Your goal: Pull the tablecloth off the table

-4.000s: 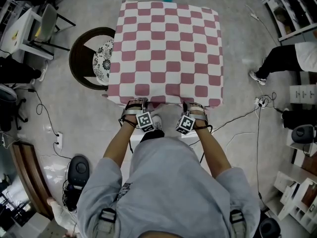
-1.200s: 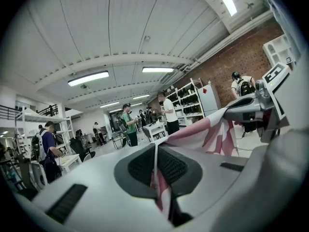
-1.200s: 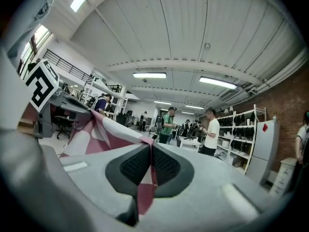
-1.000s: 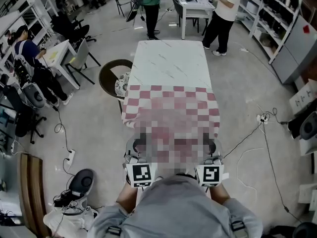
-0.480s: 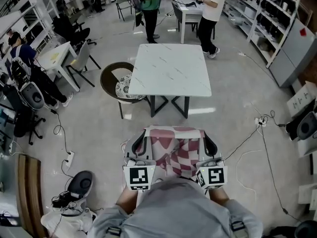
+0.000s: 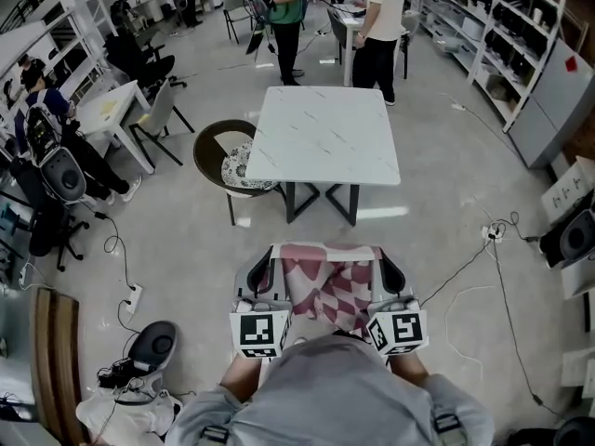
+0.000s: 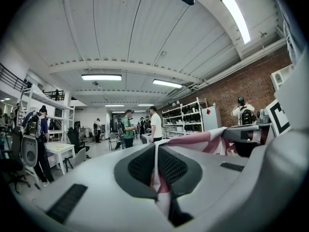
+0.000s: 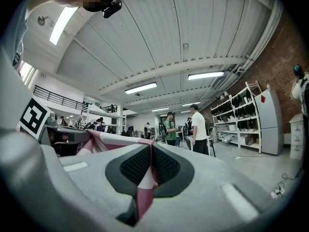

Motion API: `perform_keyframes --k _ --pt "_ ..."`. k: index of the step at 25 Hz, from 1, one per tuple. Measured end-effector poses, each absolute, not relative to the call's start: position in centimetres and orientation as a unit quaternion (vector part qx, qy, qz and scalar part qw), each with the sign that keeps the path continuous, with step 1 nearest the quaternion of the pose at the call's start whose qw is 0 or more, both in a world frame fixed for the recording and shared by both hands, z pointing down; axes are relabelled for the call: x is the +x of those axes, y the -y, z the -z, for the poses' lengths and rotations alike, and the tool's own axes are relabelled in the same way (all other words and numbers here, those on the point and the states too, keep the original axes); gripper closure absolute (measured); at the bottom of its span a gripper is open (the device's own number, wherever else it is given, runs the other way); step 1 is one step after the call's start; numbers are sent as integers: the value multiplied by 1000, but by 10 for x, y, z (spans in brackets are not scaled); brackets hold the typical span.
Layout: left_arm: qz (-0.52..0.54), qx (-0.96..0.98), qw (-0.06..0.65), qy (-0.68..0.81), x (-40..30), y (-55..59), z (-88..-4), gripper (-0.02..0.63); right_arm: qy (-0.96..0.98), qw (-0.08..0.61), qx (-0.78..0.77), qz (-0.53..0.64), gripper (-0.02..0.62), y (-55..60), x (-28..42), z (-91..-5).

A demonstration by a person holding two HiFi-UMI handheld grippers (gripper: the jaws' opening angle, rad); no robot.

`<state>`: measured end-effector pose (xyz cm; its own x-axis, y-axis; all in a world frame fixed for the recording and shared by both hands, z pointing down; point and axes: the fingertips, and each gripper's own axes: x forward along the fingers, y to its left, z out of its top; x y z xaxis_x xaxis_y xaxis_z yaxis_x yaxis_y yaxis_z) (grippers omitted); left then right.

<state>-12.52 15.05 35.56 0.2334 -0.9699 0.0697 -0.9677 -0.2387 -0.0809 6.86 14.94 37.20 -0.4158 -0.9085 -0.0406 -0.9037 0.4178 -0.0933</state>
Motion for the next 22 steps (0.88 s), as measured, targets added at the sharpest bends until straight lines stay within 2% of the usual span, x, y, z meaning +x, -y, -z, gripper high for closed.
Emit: perform_keyframes --k 22 --pt "25 -784 8 -620 -121 -149 -348 600 -839 62 -539 31 588 -144 73 -367"
